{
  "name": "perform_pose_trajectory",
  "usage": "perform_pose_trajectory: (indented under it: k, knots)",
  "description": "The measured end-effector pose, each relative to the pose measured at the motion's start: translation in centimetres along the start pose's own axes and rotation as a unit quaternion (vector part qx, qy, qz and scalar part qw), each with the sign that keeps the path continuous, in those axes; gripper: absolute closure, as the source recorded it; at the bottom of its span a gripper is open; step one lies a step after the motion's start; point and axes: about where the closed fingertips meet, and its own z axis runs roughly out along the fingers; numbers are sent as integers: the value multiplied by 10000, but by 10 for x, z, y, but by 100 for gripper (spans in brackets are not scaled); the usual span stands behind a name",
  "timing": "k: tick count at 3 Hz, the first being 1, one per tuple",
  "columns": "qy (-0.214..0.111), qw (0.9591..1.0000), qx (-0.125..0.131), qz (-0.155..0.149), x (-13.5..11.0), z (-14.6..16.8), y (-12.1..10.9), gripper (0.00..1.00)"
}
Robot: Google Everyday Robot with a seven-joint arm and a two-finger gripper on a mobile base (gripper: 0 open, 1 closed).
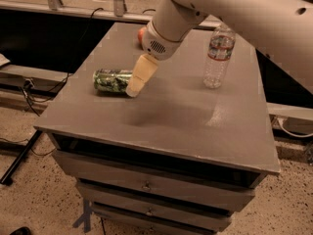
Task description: Knock green can over
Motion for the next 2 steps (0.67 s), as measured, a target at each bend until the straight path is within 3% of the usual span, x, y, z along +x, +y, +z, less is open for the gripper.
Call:
perform_pose_trajectory:
  k: [1, 2]
  knots:
    - [-482, 9986, 108, 200, 14, -15, 1, 0]
    - [-1330, 9897, 432, 301, 35, -60, 15, 0]
